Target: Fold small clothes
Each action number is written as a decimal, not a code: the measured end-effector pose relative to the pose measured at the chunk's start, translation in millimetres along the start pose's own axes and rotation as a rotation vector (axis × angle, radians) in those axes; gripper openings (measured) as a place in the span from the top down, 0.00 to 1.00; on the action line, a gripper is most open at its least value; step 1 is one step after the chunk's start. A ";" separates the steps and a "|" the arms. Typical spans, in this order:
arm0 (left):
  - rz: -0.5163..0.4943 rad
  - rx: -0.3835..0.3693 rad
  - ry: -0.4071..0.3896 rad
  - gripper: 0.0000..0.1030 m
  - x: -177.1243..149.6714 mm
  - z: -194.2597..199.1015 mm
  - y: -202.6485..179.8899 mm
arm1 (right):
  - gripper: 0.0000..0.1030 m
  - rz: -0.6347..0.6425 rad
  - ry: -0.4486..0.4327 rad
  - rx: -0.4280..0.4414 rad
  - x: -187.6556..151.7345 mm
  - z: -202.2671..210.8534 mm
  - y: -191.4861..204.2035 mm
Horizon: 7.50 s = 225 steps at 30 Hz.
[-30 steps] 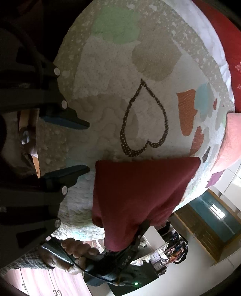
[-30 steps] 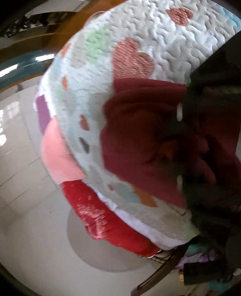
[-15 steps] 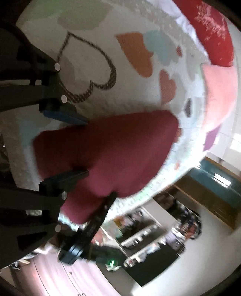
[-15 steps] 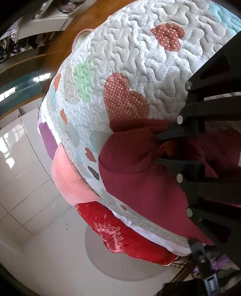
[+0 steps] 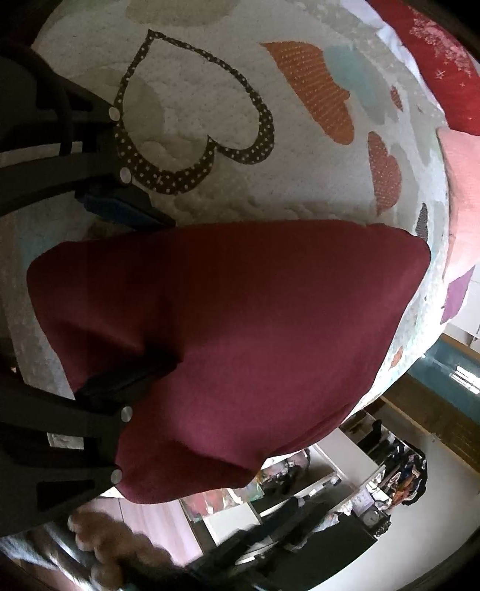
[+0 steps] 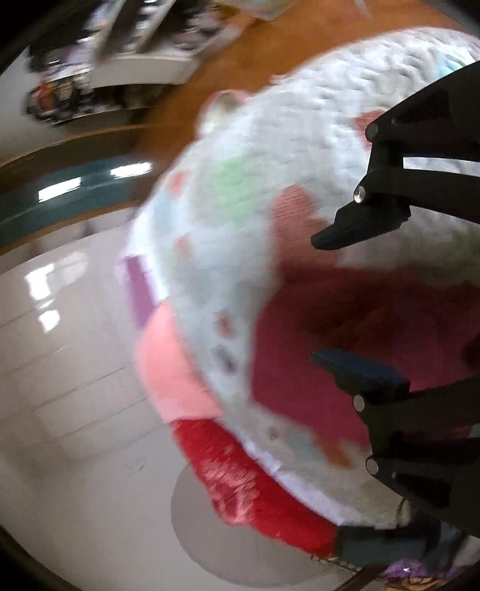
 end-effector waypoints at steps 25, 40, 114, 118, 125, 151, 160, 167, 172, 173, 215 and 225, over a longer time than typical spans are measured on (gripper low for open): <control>0.106 -0.299 0.040 0.24 31.6 -14.7 23.7 | 0.26 -0.253 0.339 0.187 -41.8 -93.4 -27.4; 0.049 0.011 -0.087 0.40 111.9 2.6 68.2 | 0.38 -0.183 0.249 0.176 25.7 -138.5 33.2; -0.055 0.228 -0.339 0.00 -91.6 129.2 -14.2 | 0.17 0.170 0.195 -0.214 -145.5 37.8 81.3; -0.050 0.227 -0.334 0.00 -92.8 128.1 -14.6 | 0.17 0.194 0.197 -0.219 -148.3 36.6 84.5; -0.042 0.225 -0.326 0.00 -93.6 126.9 -14.0 | 0.16 0.201 0.214 -0.221 -151.2 33.6 84.2; -0.006 0.212 -0.280 0.00 -96.2 118.1 -5.9 | 0.16 0.175 0.279 -0.236 -162.9 23.6 77.5; 0.011 0.202 -0.247 0.00 -97.0 111.2 -1.4 | 0.15 0.161 0.318 -0.246 -169.5 16.3 72.7; 0.013 0.201 -0.246 0.00 -97.1 110.9 -1.3 | 0.14 0.169 0.322 -0.250 -171.0 15.4 73.5; 0.015 0.200 -0.241 0.00 -97.5 109.9 -0.8 | 0.13 0.171 0.323 -0.252 -171.6 14.1 73.6; 0.016 0.200 -0.240 0.00 -98.0 109.2 -0.8 | 0.13 0.171 0.323 -0.252 -171.5 14.1 73.6; -0.011 0.208 -0.213 0.00 -99.3 96.3 -9.8 | 0.11 0.180 0.027 -0.320 -139.7 48.9 60.1; -0.015 0.227 -0.205 0.00 -100.0 97.9 -11.7 | 0.11 0.191 0.016 -0.312 -140.2 57.0 62.9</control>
Point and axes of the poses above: each gripper's, at about its wrist camera, not at the fingertips, and z roughly against the way its jaws point, y to its left, x to its top, the point moved 3 cm from there along -z, roughly the way its jaws point, and after that the axes turned 5 degrees about -z, right-handed, at the moved point
